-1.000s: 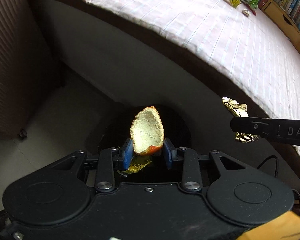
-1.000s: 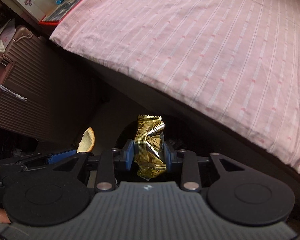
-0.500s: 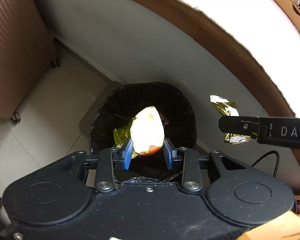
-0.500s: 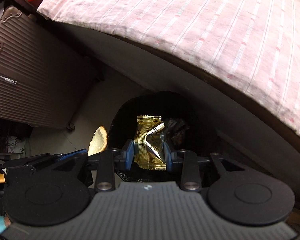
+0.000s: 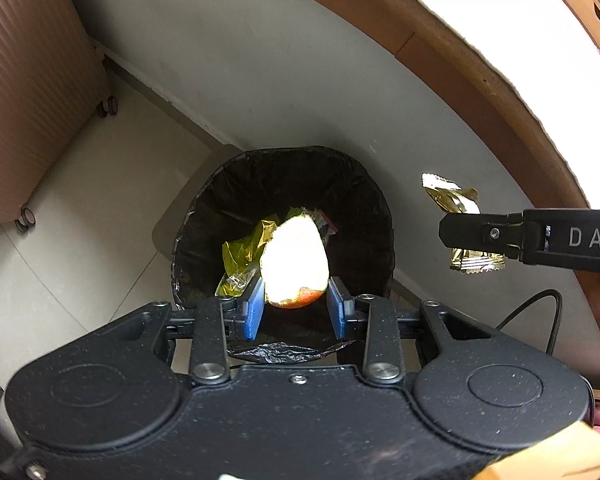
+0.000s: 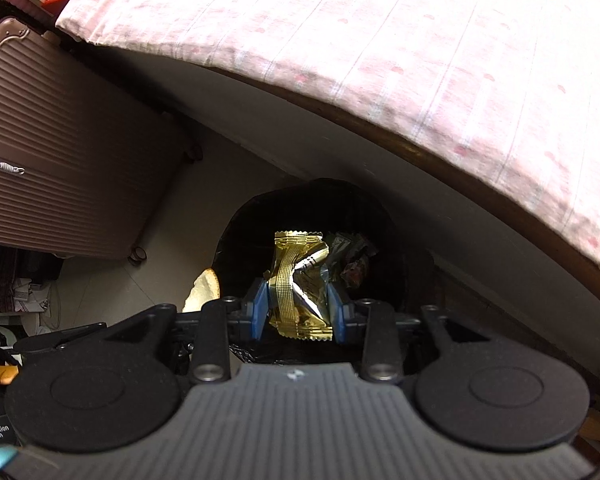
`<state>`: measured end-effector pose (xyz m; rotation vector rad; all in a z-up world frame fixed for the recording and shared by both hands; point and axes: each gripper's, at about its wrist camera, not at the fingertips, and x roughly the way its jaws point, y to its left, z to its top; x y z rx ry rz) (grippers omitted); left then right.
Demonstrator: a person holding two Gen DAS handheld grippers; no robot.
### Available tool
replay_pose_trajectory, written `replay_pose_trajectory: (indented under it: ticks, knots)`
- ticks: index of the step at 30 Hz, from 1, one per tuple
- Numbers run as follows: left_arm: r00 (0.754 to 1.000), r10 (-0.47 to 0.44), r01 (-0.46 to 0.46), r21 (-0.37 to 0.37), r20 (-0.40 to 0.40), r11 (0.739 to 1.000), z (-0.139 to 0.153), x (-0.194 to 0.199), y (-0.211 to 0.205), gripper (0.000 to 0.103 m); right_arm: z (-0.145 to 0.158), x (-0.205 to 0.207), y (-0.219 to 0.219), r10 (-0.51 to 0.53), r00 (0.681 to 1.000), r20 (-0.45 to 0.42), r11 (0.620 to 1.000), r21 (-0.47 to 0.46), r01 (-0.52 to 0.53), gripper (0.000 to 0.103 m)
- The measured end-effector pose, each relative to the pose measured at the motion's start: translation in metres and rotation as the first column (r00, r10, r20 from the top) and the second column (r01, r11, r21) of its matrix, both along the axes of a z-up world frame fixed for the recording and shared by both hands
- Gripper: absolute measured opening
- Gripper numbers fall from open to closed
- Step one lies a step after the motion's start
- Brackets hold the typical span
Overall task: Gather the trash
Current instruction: 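Open both tools to drop the peel and wrapper into the bin, then move both open tools back over the remaining wrappers on the bed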
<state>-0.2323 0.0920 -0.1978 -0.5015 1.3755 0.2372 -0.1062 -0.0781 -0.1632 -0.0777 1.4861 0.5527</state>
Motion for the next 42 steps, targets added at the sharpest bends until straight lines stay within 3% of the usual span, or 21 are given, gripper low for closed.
replay_pose_trajectory:
  ticks: [11, 15, 24, 29, 35, 42]
  knots:
    - [1.000, -0.003, 0.003, -0.019, 0.007, 1.000, -0.009, 0.000, 0.001, 0.033, -0.006, 0.003, 0.000, -0.014, 1.000, -0.005, 1.000, -0.011, 0.014, 0.041]
    - [1.000, 0.003, -0.003, -0.019, 0.010, 1.000, -0.009, 0.000, 0.002, 0.043, -0.005, 0.003, -0.001, -0.022, 1.000, 0.002, 1.000, -0.009, 0.022, 0.056]
    - [0.999, 0.008, -0.009, 0.023, 0.033, 1.000, 0.000, 0.001, 0.000, 0.066, -0.002, 0.005, -0.004, -0.036, 0.999, 0.014, 0.999, -0.009, 0.036, 0.063]
    - [0.993, -0.019, 0.006, 0.114, 0.115, 0.993, 0.029, 0.007, -0.002, 0.075, 0.020, 0.009, -0.008, -0.016, 0.998, 0.059, 1.000, 0.021, 0.015, 0.067]
    - [0.962, -0.016, -0.031, 0.169, 0.273, 0.985, 0.080, 0.029, 0.004, 0.083, 0.077, 0.034, -0.025, -0.021, 0.981, 0.195, 0.994, 0.113, -0.001, 0.072]
    - [0.911, 0.014, -0.097, 0.179, 0.412, 0.979, 0.137, 0.094, 0.009, 0.087, 0.135, 0.114, -0.063, -0.176, 0.914, 0.365, 0.974, 0.197, 0.109, 0.076]
